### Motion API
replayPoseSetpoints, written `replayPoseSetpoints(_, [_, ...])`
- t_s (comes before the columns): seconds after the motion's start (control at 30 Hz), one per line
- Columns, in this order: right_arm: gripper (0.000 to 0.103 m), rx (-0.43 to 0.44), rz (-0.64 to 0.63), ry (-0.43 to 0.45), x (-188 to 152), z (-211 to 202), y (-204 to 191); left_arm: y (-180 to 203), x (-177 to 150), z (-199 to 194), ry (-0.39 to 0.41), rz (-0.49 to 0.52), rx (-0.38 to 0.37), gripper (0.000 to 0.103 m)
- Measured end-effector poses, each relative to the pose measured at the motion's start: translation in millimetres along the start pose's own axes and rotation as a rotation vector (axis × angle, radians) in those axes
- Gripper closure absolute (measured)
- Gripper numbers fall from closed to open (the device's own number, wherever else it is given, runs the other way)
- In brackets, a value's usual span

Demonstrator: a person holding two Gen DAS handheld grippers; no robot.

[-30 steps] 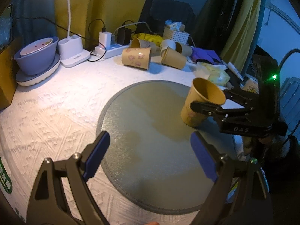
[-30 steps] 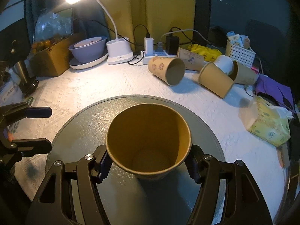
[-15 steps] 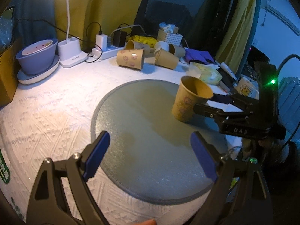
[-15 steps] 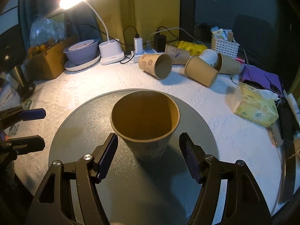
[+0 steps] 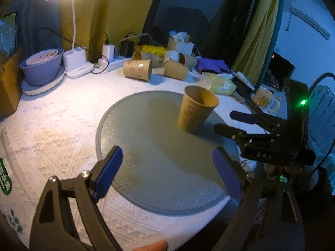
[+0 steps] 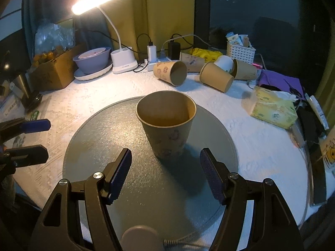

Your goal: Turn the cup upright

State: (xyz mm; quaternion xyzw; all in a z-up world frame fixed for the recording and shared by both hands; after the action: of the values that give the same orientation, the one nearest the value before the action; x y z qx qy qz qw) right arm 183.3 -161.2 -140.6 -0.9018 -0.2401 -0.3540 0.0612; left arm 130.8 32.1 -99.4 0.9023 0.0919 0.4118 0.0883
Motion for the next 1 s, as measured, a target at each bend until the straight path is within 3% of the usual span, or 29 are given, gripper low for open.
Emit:
replayPoseSetpoints(0.4, [0.032,-0.038,0.01,0.047,-11,-45,-14,22,-1,-30,0.096,0.093,0.014,0.014])
replayPoseSetpoints(1.0, [0.032,-0.119,-0.041,0.183,12,-133,-46,42,19,-94,0.262,0.149,-0.023,0.014])
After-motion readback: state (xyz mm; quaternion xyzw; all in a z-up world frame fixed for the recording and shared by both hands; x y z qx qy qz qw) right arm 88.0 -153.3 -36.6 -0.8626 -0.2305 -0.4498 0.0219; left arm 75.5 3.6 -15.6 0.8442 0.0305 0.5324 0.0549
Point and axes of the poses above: each gripper's, at about its wrist camera, not at the fingertips, and z roughly the way its jaws point, y to its right, x to its top, the point moved 9 cm from there along z, roughly the way its jaws point, and after that the axes turned 2 degrees about x, right-handed, at the moved point
